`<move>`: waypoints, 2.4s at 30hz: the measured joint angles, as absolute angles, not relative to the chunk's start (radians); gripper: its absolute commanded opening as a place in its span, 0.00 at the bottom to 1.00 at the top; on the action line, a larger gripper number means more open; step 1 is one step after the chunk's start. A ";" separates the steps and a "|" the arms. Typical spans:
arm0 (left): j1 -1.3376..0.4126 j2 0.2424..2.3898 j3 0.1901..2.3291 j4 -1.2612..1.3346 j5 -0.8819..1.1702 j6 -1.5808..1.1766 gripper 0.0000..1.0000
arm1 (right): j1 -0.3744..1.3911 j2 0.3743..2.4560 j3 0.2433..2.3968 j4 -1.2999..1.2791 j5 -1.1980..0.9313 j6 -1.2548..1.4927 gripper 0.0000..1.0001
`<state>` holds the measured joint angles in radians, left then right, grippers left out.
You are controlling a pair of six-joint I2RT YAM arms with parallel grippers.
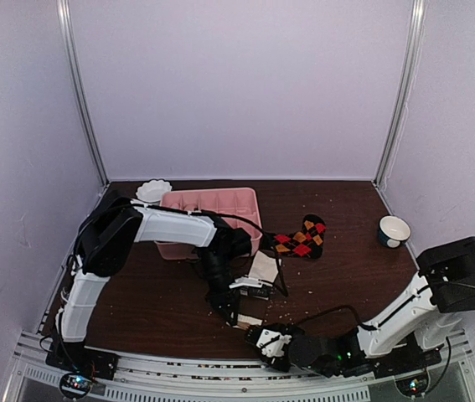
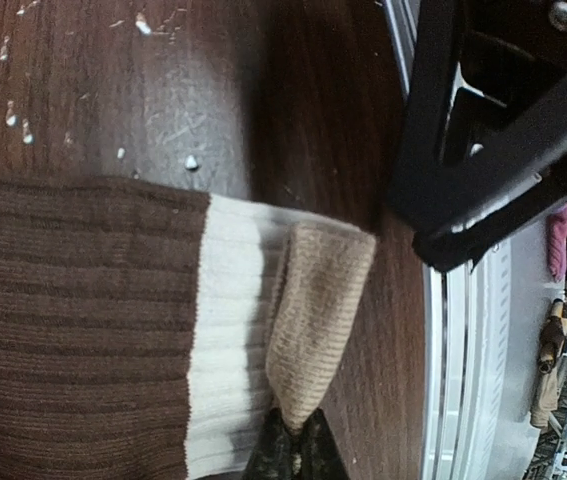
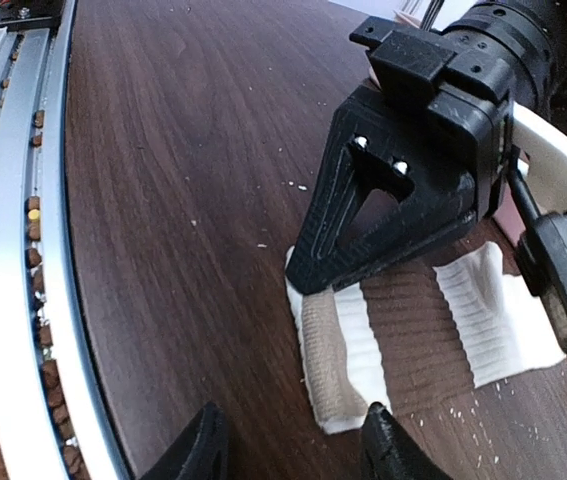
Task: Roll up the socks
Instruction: Roll the sock.
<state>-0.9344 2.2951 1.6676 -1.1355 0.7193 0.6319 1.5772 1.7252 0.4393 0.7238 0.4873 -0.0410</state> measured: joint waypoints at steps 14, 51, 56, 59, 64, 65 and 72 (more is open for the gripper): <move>-0.934 2.300 1.677 -1.146 0.717 0.619 0.00 | 1.423 1.815 0.541 0.690 0.263 -0.158 0.10; -1.045 1.794 1.111 -0.430 0.447 0.754 0.39 | 1.039 1.951 0.428 1.113 -0.470 0.759 0.00; -1.052 1.833 1.108 -0.399 0.407 0.785 0.31 | 1.012 1.976 0.427 1.163 -0.544 0.831 0.00; -1.052 1.860 1.109 -0.389 0.391 0.794 0.25 | 1.005 1.977 0.432 1.156 -0.565 0.842 0.00; -1.052 1.882 1.110 -0.389 0.371 0.800 0.14 | 1.003 1.959 0.451 1.081 -0.582 0.822 0.00; -1.052 1.882 1.110 -0.389 0.371 0.801 0.15 | 1.003 1.953 0.457 1.057 -0.585 0.813 0.00; -1.052 1.888 1.119 -0.389 0.366 0.794 0.37 | 1.004 1.915 0.499 0.888 -0.589 0.752 0.00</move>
